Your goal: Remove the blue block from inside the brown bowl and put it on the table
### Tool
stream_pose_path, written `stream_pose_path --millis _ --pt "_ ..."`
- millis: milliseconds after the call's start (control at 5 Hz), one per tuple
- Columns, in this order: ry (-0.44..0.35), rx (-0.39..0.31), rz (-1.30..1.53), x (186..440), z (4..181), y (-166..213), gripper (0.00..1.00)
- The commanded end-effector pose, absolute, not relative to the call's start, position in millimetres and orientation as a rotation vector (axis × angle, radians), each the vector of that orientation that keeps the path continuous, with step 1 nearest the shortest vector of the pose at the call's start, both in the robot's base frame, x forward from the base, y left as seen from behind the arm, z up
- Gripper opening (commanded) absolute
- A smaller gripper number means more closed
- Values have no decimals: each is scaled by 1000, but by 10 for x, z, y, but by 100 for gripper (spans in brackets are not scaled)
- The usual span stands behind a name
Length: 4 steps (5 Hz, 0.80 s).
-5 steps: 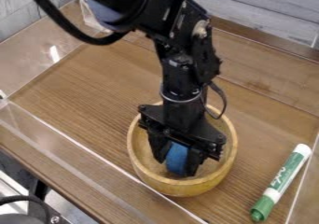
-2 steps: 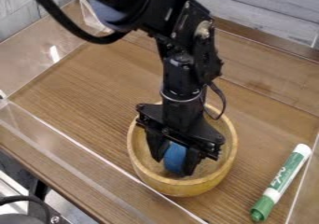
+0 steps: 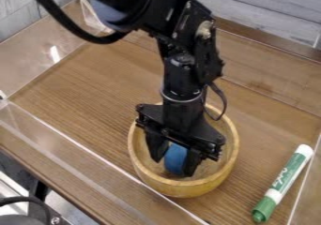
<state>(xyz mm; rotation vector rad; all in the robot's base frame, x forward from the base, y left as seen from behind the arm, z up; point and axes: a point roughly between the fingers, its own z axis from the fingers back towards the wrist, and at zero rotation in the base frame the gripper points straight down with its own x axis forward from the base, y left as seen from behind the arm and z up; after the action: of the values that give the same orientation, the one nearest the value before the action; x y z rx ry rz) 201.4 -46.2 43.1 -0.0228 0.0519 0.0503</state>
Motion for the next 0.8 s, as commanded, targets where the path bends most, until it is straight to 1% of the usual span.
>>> stream_pose_path --millis 0,200,400,600 --pt "-3 -30 39 2136 541 -504 0" --pt "-3 -28 47 2145 553 -509 100" --pt "-3 -32 46 2146 536 -505 0" --pt "3 -32 43 2142 573 -496 0"
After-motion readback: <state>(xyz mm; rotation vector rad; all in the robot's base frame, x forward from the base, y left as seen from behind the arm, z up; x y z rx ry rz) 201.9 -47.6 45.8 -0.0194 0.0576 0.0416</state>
